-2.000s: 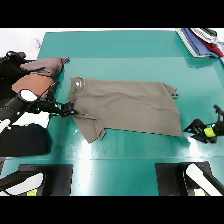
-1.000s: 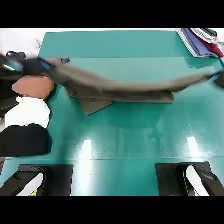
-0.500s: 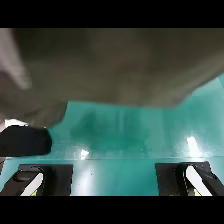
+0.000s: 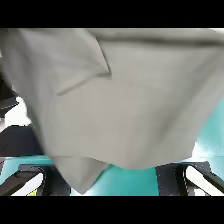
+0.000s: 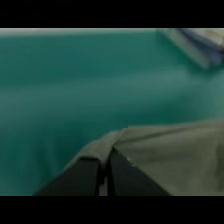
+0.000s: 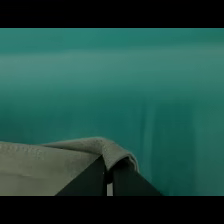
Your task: Fold the shirts.
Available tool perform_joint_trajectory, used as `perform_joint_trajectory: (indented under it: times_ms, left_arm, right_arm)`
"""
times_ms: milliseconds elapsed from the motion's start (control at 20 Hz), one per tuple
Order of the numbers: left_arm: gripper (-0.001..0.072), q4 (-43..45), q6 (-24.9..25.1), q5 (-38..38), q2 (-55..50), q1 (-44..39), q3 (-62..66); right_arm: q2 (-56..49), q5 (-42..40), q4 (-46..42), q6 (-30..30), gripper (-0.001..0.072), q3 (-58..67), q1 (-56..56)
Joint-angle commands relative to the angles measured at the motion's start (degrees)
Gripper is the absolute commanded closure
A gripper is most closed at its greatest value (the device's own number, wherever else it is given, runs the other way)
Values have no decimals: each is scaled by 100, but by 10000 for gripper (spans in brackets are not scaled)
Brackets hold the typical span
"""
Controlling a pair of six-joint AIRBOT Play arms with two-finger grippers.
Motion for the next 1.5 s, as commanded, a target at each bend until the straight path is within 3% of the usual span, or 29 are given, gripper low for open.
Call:
perform_joint_trajectory:
  times_ms: [0,200,450,550,700,850,1250,1300,1350,1400,1450]
  left_arm:
    - [679,-439,273,-129,-1134,4,-1202]
    - [678,-481,540,474,-2736,7,-1429]
    - [679,-417,570,710,-3823,42,-170]
    - [679,-415,643,557,-3836,219,188]
    - [679,-413,695,-446,-3816,682,490]
    - [680,39,831,-1228,-3810,765,293]
    - [678,369,782,-826,-3810,229,-1416]
    - [655,365,595,-739,-3810,229,-1558]
    - [319,400,455,-693,-3805,232,-1661]
    - [154,472,358,-693,-3801,232,-1696]
    - [237,533,354,-704,-3744,232,-1694]
  right_arm:
    - [-752,-157,-619,-79,696,-1486,439]
    - [-2114,-717,-695,-37,696,-1727,909]
    - [-3410,-671,-476,136,696,-164,1008]
    - [-3495,-608,-527,129,695,343,1005]
    - [-3462,-155,-595,-63,696,693,994]
    - [-3187,-22,-1019,-85,696,79,1137]
    - [-2339,-894,-938,-81,694,-2413,1161]
    - [-2280,-1014,-761,-81,693,-2634,1161]
    - [-2238,-1150,-590,-83,692,-2822,1161]
    - [-2218,-1268,-474,-83,623,-2938,1161]
    - [-2216,-1307,-442,-79,423,-2973,1161]
